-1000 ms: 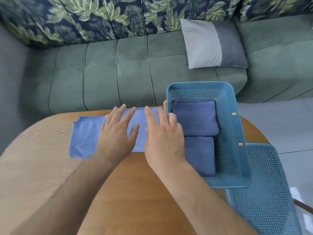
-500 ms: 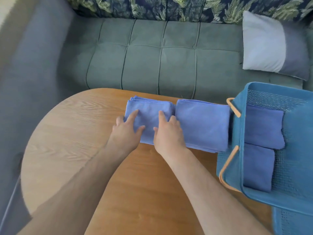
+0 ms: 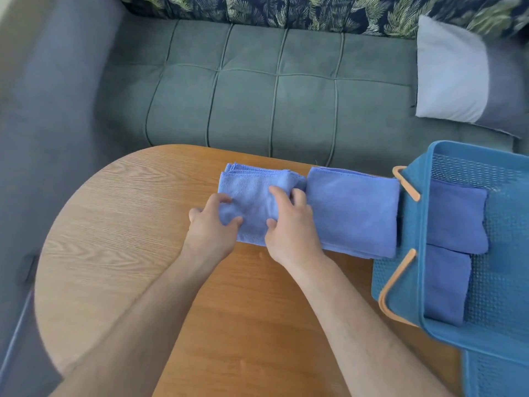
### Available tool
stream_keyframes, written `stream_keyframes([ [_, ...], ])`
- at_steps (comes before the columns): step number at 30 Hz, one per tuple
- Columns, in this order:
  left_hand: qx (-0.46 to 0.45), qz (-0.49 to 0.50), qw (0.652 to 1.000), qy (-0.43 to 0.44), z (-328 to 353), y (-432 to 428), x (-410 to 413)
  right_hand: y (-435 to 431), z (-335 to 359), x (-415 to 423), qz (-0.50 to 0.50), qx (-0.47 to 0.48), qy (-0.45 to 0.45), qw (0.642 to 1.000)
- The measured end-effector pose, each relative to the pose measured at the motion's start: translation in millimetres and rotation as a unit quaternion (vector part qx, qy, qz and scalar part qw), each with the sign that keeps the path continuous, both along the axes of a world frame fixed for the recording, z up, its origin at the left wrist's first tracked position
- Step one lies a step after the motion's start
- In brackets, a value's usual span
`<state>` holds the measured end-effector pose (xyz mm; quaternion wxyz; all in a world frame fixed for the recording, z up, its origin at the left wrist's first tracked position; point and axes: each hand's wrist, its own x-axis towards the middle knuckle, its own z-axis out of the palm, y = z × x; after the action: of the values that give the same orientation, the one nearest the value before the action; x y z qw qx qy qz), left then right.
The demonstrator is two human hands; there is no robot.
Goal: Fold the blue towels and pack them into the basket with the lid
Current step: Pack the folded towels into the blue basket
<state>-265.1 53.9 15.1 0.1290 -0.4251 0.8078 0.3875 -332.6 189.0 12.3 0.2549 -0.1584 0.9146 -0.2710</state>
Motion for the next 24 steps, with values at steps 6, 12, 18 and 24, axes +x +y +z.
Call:
stream_keyframes([
  [6, 0.092, 0.088, 0.992, 0.027, 1.5, -1.5, 12.1, 15.0, 12.0, 7.5, 0.017, -0.035, 0.004, 0.999],
  [12, 0.26, 0.137, 0.953, 0.069, 16.1, 22.2, 38.0, 53.1, 24.9, 16.3, 0.041, -0.057, -0.023, 0.997],
  [18, 0.201, 0.071, 0.96, 0.179, 54.7, 77.0, 31.1, 102.9, 55.5, 14.1, 0.075, -0.076, 0.035, 0.994],
  [24, 0.083, -0.153, 0.957, 0.233, 84.9, 150.4, 1.3, 197.6, 89.0, -2.1, 0.034, -0.061, 0.098, 0.993],
])
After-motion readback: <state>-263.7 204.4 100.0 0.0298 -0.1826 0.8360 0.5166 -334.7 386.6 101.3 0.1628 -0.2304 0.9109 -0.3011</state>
